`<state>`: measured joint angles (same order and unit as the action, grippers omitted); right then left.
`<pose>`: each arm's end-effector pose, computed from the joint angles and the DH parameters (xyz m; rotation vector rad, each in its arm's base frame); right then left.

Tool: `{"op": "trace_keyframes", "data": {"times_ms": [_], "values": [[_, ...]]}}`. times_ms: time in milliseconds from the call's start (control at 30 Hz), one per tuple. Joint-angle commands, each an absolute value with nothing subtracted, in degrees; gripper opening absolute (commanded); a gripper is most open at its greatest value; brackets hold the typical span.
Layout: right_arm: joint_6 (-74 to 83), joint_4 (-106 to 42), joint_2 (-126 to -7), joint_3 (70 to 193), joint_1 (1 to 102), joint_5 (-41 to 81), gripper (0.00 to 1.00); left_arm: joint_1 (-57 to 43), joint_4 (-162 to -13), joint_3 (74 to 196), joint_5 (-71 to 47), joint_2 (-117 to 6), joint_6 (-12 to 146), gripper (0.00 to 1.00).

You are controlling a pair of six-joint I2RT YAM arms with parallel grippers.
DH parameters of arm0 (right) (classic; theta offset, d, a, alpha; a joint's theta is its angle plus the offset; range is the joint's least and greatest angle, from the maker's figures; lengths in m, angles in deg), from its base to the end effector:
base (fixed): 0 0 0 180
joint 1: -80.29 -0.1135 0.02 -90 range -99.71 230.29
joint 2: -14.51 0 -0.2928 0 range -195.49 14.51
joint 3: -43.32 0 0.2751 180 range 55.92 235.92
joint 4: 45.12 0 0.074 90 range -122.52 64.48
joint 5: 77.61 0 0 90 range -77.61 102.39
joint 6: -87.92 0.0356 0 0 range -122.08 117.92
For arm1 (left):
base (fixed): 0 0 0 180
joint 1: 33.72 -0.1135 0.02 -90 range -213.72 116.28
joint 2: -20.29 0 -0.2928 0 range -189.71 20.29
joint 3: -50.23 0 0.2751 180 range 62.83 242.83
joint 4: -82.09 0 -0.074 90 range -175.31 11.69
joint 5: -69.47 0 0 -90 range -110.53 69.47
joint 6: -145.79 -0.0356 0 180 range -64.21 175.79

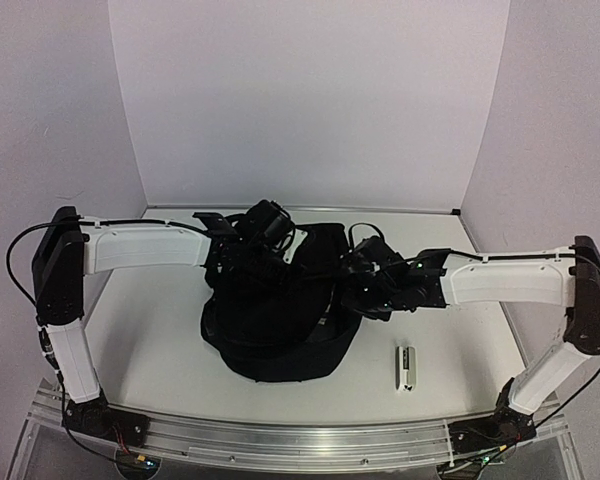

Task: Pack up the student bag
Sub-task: Zip the student bag at the center of the board.

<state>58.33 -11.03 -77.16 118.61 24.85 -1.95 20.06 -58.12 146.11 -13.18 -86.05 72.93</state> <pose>0.2123 0.2927 0.2449 0.2219 2.4992 0.5957 0.2580 -0.3599 0.2605 0.8634 2.4179 -0.6726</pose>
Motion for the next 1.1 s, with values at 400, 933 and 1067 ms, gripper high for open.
{"op": "trace_keyframes", "data": {"times_ms": [400,933,1067], "values": [[69.63,-20.62,-80.18,117.18,24.59,-5.01,0.32,20.42,-61.32,148.87,-4.78,-83.33,75.53,0.0],[76.5,-20.75,-87.03,118.75,25.02,-15.87,0.41,20.42,-61.05,148.53,-3.22,-82.54,74.66,0.0],[76.53,-20.68,-88.04,119.27,25.45,-18.89,0.4,20.38,-61.07,148.63,-2.7,-82.56,74.6,0.0]]}}
